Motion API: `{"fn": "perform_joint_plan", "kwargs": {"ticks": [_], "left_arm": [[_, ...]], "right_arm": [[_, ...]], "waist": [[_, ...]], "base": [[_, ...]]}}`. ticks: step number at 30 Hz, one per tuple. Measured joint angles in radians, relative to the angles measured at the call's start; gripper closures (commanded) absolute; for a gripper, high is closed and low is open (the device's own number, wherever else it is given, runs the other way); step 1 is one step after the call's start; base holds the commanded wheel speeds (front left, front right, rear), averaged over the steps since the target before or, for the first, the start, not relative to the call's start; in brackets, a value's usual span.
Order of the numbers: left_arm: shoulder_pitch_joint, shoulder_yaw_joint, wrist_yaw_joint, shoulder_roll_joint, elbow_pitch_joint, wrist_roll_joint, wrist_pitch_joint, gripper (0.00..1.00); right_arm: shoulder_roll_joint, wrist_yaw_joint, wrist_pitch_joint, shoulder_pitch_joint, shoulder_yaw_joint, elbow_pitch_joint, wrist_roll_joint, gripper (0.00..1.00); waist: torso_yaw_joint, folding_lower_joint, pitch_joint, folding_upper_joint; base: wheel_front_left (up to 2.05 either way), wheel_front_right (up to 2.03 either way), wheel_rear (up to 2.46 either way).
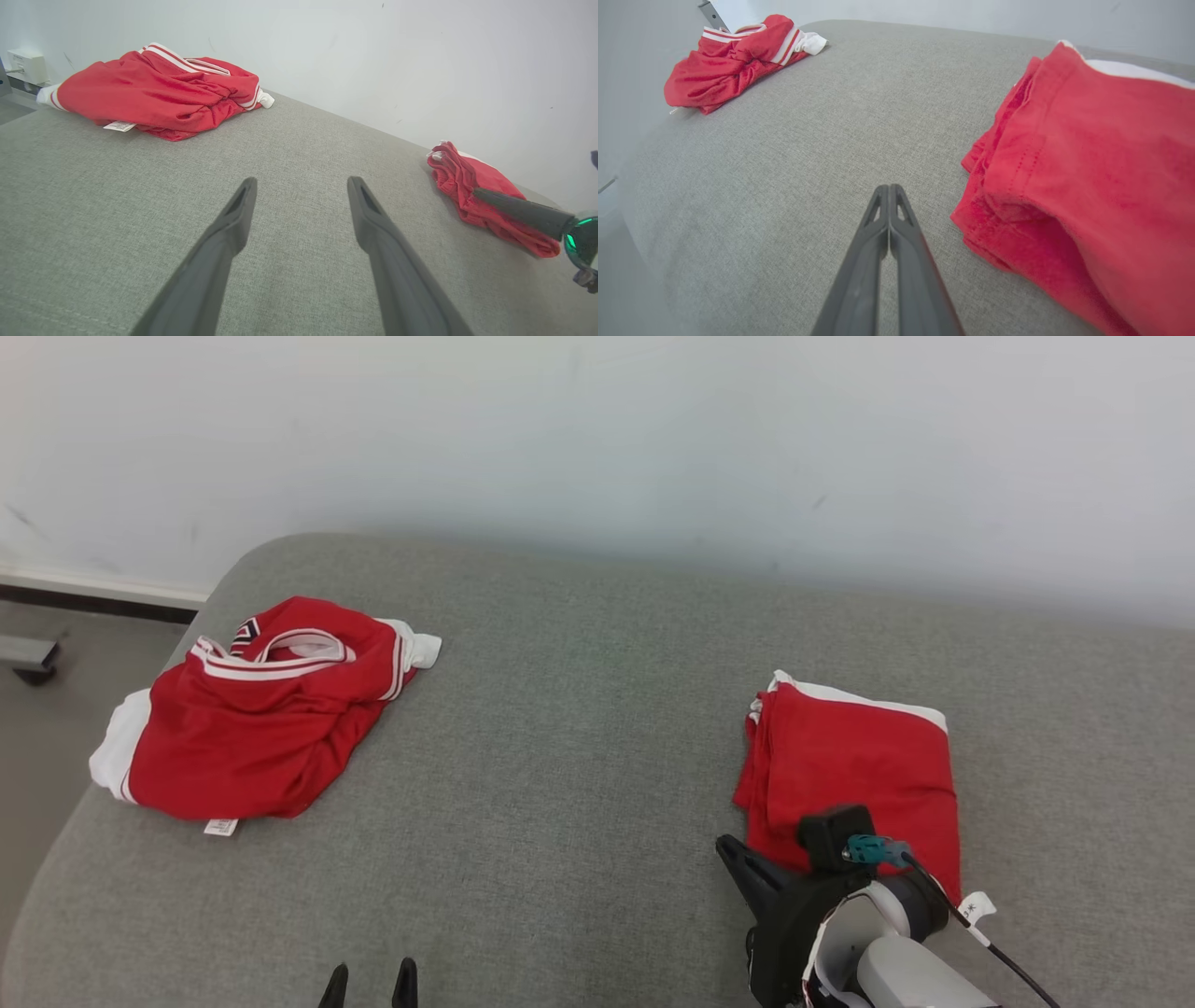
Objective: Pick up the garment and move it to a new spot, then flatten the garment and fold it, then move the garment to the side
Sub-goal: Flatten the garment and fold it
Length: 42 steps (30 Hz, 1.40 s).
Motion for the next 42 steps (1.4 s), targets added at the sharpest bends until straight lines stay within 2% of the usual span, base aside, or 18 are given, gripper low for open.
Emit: {"fn": "perform_joint_plan", "kwargs": {"ticks": [7,8,9,10,16,26,33,42], "left_arm": [[0.031,0.037,0.000,-0.003,-0.003,0.000,0.000,0.00],[0.036,0.045,0.000,-0.004,-0.004,0.000,0.000,0.00],[0.040,0.052,0.000,-0.004,-0.006,0.000,0.000,0.00],[0.044,0.063,0.000,-0.004,-0.007,-0.001,0.000,0.00],[0.056,0.119,0.000,-0.007,-0.012,-0.002,0.000,0.00],[0.065,0.194,0.000,-0.012,-0.037,0.015,0.000,0.00],[0.059,0.213,0.000,-0.012,-0.029,0.037,0.000,0.00],[0.040,0.235,0.000,-0.006,0.022,0.049,0.000,0.00]], "right_arm": [[-0.051,0.000,-0.058,0.031,-0.007,-0.106,0.028,1.00],[-0.060,0.000,-0.063,0.047,-0.017,-0.121,0.028,0.71],[-0.069,0.000,-0.072,0.063,-0.033,-0.138,0.028,0.27],[-0.077,0.000,-0.080,0.078,-0.048,-0.156,0.028,0.00],[-0.097,0.000,-0.104,0.190,-0.180,-0.268,-0.003,0.00],[-0.071,0.000,-0.109,0.335,-0.339,-0.447,-0.093,0.00],[-0.047,0.000,-0.141,0.407,-0.397,-0.492,-0.129,0.00],[-0.045,0.000,-0.165,0.423,-0.426,-0.454,-0.139,0.00]], "waist": [[-0.042,0.0000,-0.027,0.0000],[-0.050,0.0000,-0.031,0.0000],[-0.058,0.0000,-0.034,0.0000],[-0.066,0.0000,-0.037,0.0000],[-0.123,0.0000,-0.054,0.0000],[-0.223,0.0000,-0.066,0.0000],[-0.271,0.0000,-0.074,0.0000],[-0.315,0.0001,-0.080,0.0000]], "base": [[0.00,0.00,0.00],[0.00,0.00,0.00],[0.00,0.00,0.00],[0.00,0.00,0.00],[0.00,0.00,0.00],[0.00,0.00,0.00],[0.00,0.00,0.00],[0.00,0.00,0.00]]}}
